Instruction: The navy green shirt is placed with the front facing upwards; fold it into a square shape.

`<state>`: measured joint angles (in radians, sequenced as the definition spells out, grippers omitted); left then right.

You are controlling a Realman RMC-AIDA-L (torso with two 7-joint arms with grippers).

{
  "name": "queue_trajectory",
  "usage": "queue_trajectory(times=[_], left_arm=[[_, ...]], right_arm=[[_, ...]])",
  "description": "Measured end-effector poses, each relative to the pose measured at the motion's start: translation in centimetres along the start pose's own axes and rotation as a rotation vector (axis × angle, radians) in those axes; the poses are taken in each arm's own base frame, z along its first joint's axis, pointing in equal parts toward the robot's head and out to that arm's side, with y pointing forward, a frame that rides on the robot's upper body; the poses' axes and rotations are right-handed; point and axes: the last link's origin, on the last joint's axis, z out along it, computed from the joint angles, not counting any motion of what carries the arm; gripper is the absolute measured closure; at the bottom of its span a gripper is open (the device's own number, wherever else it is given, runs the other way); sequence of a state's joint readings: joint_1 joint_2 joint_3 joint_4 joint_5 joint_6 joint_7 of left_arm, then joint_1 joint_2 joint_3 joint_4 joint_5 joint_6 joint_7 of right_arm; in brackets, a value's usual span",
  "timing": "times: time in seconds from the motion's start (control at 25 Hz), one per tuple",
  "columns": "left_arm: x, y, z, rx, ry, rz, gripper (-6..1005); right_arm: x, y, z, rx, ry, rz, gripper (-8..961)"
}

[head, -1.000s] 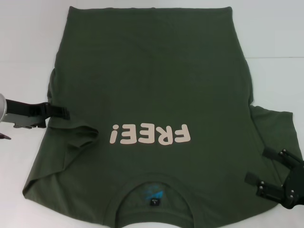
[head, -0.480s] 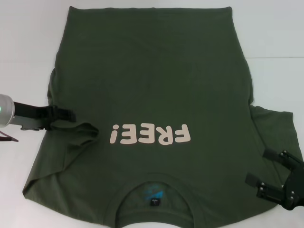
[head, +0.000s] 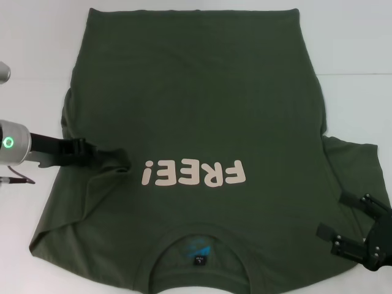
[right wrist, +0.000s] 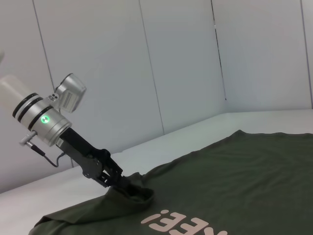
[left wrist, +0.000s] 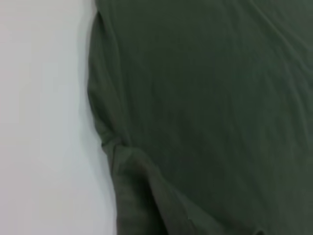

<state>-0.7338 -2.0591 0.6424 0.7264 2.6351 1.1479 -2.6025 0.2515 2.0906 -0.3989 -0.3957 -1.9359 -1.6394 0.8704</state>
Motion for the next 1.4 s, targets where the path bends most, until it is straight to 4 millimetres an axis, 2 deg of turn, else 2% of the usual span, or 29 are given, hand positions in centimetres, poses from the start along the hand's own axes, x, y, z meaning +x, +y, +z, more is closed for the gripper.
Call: queue_trajectory(times=[0.32,0.56,0.76,1.0,1.08,1.12,1.2,1.4], left_arm=[[0.6,1.5,0.4,-0.08,0.047,-0.042,714],[0.4,3.2,1.7,-0.152,0.067,-0.058,811],[0.1,4.0,1.2,-0.241,0.072,-0.066,809],[-0.7,3.0,-2.6,-0.48,0.176,-0.025,802],[-1.1,2.0,-4.4,-0.546,0.256,-0.006,747],[-1.7,0.7,-6.4,-0.584,0.322,0.037,720],[-1.9,0.4,-7.0,-0.594,0.333,0.056,681],[-4.4,-2.3,-10.7,-0.634,0.394,0.15,582]], right_arm=[[0.0,0.0,0.0,0.003,0.002,0.0,9],[0.1,0.1,0.0,0.003,0.002,0.005,9],[0.0,0.1,-0.1,0.008,-0.012,0.013,9],[-1.0,-0.3,-0.3,0.007,-0.064,0.07,9],[-1.3,-0.5,-0.3,0.008,-0.07,0.088,9],[-1.9,-0.9,-0.3,0.002,-0.081,0.136,9],[-2.3,-1.2,-0.2,-0.007,-0.084,0.171,9],[-5.8,-3.1,-0.3,-0.091,-0.064,0.38,9]])
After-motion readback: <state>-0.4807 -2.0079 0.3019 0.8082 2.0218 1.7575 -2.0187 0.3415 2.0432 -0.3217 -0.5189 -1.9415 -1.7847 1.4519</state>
